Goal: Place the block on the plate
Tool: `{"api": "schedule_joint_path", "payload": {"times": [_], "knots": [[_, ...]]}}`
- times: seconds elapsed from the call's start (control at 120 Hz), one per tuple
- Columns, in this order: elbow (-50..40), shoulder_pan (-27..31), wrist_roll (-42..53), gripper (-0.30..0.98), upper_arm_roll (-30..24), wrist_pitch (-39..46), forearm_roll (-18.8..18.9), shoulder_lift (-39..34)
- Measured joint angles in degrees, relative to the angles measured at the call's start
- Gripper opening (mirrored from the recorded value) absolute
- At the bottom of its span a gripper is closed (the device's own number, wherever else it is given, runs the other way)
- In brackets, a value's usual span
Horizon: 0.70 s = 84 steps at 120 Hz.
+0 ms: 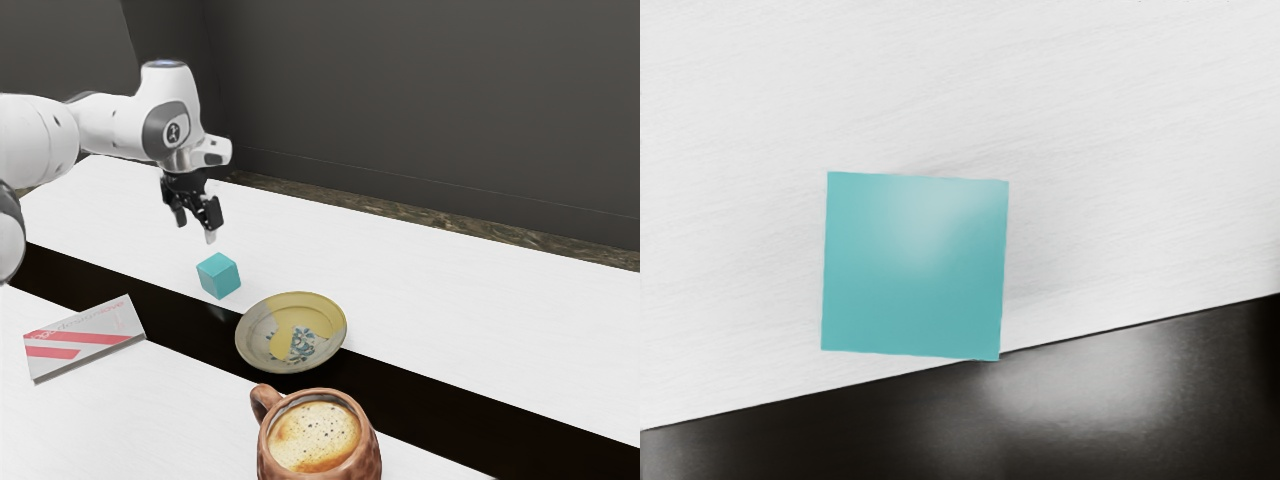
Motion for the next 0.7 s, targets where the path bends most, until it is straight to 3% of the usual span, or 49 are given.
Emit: {"api": "schedule_joint_path", "payload": {"times": [0.433,0.7], "knots": [[3.01,2.00,5.49,0.69,0.08,9.02,-2.44,9.86],[2.16,2.24,6.76,0.69,-0.07,9.91,-4.60,10.83]]}}
